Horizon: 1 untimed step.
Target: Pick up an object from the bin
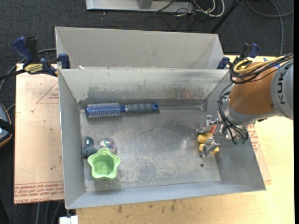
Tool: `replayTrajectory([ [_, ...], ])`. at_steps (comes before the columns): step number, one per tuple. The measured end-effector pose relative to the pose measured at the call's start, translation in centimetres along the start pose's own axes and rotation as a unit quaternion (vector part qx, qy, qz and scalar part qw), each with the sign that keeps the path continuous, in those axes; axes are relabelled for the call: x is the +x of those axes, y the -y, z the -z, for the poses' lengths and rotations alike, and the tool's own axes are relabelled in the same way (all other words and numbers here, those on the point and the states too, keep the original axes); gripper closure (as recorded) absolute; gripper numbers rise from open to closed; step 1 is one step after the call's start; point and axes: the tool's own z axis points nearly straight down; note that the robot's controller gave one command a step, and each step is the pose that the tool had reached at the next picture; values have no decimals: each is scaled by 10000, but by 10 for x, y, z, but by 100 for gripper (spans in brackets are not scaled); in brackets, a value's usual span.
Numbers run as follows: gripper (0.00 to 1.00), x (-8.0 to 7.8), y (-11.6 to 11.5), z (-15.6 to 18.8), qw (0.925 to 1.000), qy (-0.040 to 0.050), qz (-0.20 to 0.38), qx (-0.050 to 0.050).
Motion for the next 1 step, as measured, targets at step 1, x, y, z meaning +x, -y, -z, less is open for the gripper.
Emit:
replayTrajectory([
  [1,100,-62,-22,134,9780,-7,2081,144],
])
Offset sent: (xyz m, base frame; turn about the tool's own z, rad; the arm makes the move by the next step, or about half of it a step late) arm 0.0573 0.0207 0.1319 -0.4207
